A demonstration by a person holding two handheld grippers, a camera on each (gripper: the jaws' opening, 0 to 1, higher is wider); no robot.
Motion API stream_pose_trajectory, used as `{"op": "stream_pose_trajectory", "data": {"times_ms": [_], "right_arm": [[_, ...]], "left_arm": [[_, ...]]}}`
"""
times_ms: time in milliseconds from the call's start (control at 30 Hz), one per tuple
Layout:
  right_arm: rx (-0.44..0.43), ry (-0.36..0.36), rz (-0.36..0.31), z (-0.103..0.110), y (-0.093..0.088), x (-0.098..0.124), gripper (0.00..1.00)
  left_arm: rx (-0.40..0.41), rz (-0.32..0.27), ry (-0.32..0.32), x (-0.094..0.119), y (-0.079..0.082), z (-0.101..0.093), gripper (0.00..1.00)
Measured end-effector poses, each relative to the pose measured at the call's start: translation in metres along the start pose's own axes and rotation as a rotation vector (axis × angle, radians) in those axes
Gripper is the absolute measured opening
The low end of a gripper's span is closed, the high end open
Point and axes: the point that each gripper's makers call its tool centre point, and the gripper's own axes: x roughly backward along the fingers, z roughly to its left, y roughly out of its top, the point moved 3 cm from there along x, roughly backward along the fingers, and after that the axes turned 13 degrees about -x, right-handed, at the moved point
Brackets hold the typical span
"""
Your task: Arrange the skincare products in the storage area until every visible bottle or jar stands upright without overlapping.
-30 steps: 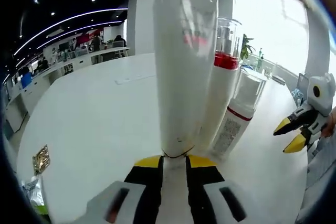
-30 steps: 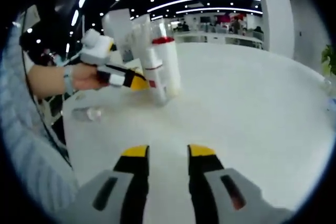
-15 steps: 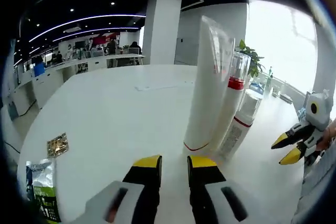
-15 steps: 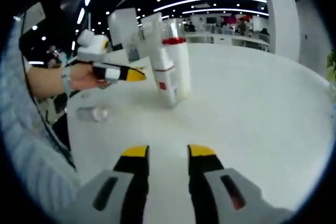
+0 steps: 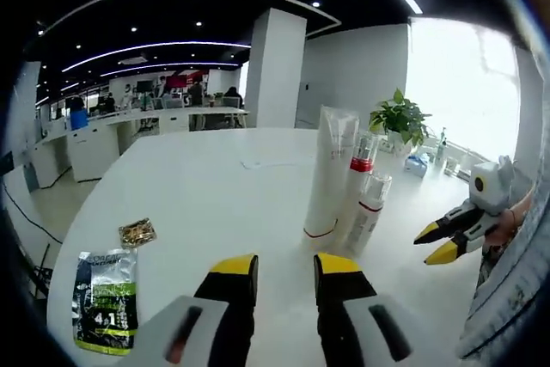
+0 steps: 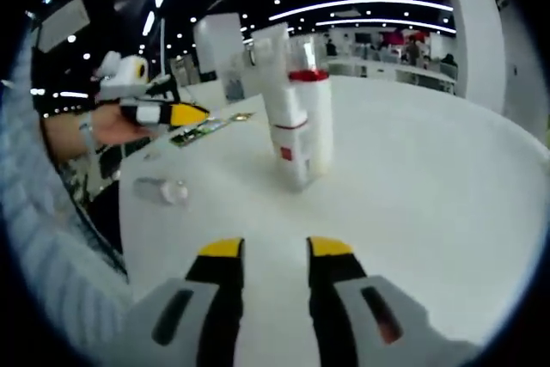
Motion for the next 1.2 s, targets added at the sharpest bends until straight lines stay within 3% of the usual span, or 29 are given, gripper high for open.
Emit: {"op": "stream_pose_trajectory", "data": {"times_ms": [267, 600, 967, 1167, 1200], "right_arm": [[0.029, 0.021, 0.010, 0.008, 0.003, -0.002, 0.27], [0.067, 0.062, 0.034, 0.028, 0.014, -0.019, 0.27], [0.127, 0.186, 0.060, 0.063, 0.023, -0.048, 0.27], [0.169, 0.303, 0.107, 0.083, 0.020, -0.057, 0.31], [0.188, 0.359, 0.136, 0.092, 0.017, -0.060, 0.31]], "left_arm": [[0.007, 0.005, -0.009, 0.014, -0.011, -0.008, 0.31], [-0.085, 0.092, -0.144, 0.042, -0.037, -0.036, 0.32], [-0.117, 0.188, -0.145, 0.062, -0.064, -0.035, 0.31], [-0.167, 0.258, -0.170, 0.070, -0.081, -0.039, 0.29], [-0.174, 0.267, -0.176, 0.070, -0.083, -0.040, 0.29]]}}
